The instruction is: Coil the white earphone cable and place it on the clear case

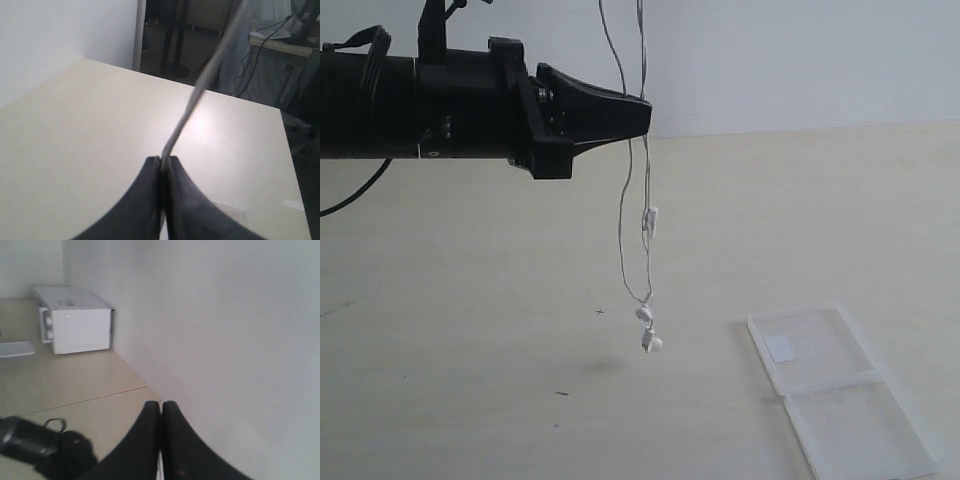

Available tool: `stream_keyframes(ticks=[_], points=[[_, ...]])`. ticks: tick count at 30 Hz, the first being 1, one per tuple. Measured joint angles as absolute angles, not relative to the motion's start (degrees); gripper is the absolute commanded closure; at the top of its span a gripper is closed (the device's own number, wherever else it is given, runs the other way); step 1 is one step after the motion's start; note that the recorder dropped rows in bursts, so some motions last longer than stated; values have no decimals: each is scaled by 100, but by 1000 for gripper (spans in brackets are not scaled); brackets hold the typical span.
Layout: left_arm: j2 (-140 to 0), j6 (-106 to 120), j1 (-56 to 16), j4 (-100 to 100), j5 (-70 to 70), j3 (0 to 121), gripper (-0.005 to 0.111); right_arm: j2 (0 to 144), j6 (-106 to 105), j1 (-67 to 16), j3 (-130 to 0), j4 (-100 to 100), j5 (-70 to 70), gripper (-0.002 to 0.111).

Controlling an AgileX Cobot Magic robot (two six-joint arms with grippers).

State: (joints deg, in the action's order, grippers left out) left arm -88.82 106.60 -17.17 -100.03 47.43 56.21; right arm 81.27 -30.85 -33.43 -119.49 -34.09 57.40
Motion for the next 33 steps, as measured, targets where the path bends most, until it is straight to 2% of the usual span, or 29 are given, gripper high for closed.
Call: stream_keyframes(ticks=[5,12,21,24,25,29,31,33], points=[[-8882,10641,-1717,-9989,4517,5908,107,7812,-2656,-3343,-11928,-4208,6975,108],[-8872,10254,-1725,-9976,4117,6269,107,6889,-2292,-3343,-10616,-4264,7018,108],[-8872,10042,-1725,-9900,4079,6315,107,6148,-2007,-3343,-6954,-3252,7018,106],[-8872,10020,-1725,-9813,4067,6315,107,6148,-1798,-3343,-6574,-2838,7040,90],[-8872,10020,-1725,-9798,4057,6315,107,6148,-1731,-3343,-6520,-2719,7040,80],[-8872,10020,-1725,-9762,4025,6315,107,6134,-1548,-3343,-6475,-2589,7030,30],[-8872,10020,-1725,-9720,3983,6315,107,6134,-1537,-3343,-6475,-2773,7020,22],[-8872,10001,-1725,-9652,3891,6315,107,6122,-1467,-3343,-6475,-2873,7020,25]])
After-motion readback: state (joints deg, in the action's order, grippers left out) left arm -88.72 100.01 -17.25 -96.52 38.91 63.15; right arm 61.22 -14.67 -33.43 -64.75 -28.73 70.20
